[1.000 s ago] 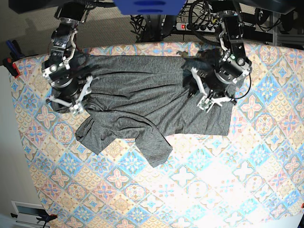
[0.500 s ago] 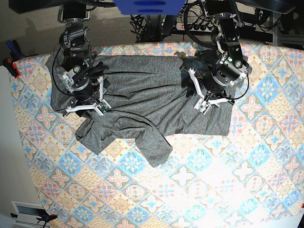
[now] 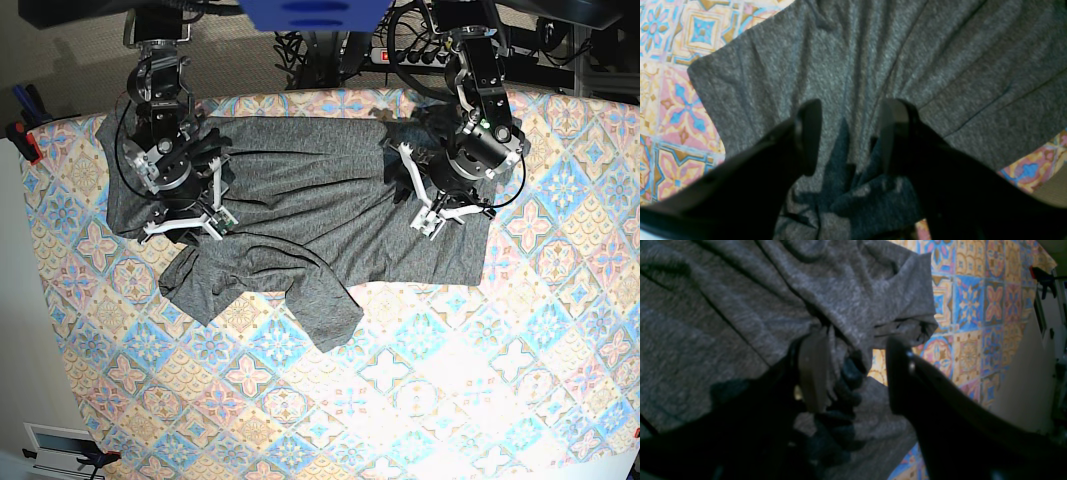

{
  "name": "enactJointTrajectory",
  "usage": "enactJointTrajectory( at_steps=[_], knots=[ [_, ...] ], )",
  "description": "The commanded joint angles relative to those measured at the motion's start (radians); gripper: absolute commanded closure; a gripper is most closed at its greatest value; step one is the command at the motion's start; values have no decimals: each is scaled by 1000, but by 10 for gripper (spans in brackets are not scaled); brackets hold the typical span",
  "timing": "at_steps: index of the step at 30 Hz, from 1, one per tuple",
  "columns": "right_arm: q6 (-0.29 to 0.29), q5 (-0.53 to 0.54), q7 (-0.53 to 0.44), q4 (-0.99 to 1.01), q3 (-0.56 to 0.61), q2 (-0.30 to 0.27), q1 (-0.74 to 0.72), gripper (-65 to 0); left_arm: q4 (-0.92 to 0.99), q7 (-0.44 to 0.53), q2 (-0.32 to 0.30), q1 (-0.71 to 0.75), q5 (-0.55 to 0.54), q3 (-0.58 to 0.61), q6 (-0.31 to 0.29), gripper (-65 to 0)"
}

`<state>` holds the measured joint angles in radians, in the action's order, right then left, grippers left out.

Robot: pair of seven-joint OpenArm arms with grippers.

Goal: Layout the t-shirt on the table in an organized manner, then fold the t-shirt properly
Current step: 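Grasp the shirt fabric with both grippers and smooth it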

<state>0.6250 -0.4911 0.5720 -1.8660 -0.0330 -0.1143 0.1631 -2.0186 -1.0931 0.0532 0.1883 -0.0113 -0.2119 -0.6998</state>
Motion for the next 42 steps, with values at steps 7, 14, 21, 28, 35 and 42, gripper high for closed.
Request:
enactJointTrajectory(
  at_steps=[7, 14, 21, 28, 35, 42],
  knots=[
    [-7, 2, -19, -14, 0, -5, -89, -262, -17, 17, 4, -11, -14, -1, 2, -276],
    [73, 2, -19, 64, -2, -5, -210, -262, -17, 17, 4, -10, -14, 2, 2, -276],
    [73, 2, -20, 101, -2, -5, -221, -262, -17, 17, 4, -8, -14, -1, 2, -276],
    [73, 2, -89, 134, -31, 18, -214, -262, -17, 17, 4, -31, -14, -2, 2, -276],
    [73, 2, -94, 131, -81, 24, -213, -262, -18, 17, 3, -33, -14, -2, 2, -276],
    [73, 1, -93, 108, -81, 24, -213, -262, -17, 17, 0, -31, -14, -2, 2, -276]
  ],
)
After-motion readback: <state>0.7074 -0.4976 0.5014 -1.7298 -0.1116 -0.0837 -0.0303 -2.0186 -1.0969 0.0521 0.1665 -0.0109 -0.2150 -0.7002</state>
